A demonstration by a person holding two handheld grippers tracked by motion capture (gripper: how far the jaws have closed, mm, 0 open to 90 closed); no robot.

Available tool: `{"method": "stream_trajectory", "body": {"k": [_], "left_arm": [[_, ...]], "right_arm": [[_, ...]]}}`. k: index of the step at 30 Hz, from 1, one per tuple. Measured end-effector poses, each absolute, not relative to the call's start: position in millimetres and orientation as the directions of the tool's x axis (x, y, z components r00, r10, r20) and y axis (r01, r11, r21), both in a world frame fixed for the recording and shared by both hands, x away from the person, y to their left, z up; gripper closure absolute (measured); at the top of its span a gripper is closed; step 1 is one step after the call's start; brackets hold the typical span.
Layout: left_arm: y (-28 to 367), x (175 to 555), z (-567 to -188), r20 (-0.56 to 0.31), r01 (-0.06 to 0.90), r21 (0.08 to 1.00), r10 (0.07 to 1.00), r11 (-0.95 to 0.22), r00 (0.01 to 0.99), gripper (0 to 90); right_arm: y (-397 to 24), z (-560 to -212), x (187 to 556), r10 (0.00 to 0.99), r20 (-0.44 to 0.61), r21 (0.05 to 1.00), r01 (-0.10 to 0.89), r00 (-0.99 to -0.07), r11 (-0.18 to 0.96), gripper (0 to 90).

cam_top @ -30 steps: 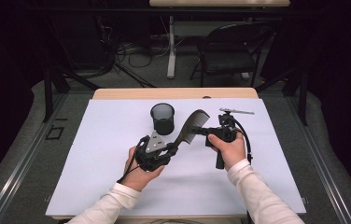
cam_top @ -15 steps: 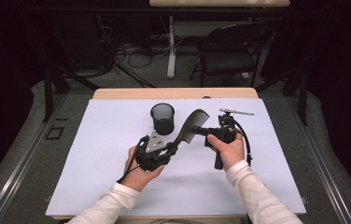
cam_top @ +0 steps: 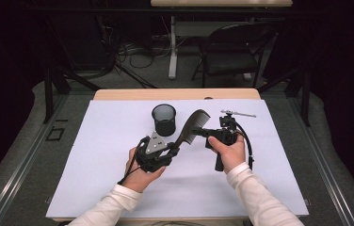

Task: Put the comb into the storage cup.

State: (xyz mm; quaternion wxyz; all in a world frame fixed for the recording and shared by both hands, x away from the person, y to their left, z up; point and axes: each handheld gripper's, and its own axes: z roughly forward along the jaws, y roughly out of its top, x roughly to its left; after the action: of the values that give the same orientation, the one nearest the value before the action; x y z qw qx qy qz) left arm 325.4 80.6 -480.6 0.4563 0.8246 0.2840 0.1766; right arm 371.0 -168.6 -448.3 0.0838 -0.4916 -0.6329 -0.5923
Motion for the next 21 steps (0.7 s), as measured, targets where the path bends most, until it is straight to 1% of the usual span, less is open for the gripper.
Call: {"method": "stream_trajectory", "body": {"k": [14,21], "left_arm": [[81.2,328.4,-482.9,0.011,0.322,0.854,0.634,-0.408,0.773,53.5],[80.9,331.2,-484.4,0.0,0.32,0.855,0.617,-0.409,0.787,50.5]], "right_arm": [[-169.7,-446.5,370.0,0.525,0.677,0.686,0.699,-0.515,-0.2,87.3],[-171.2,-444.9,369.0,0.536,0.661,0.706,0.677,-0.524,-0.209,87.3]]}}
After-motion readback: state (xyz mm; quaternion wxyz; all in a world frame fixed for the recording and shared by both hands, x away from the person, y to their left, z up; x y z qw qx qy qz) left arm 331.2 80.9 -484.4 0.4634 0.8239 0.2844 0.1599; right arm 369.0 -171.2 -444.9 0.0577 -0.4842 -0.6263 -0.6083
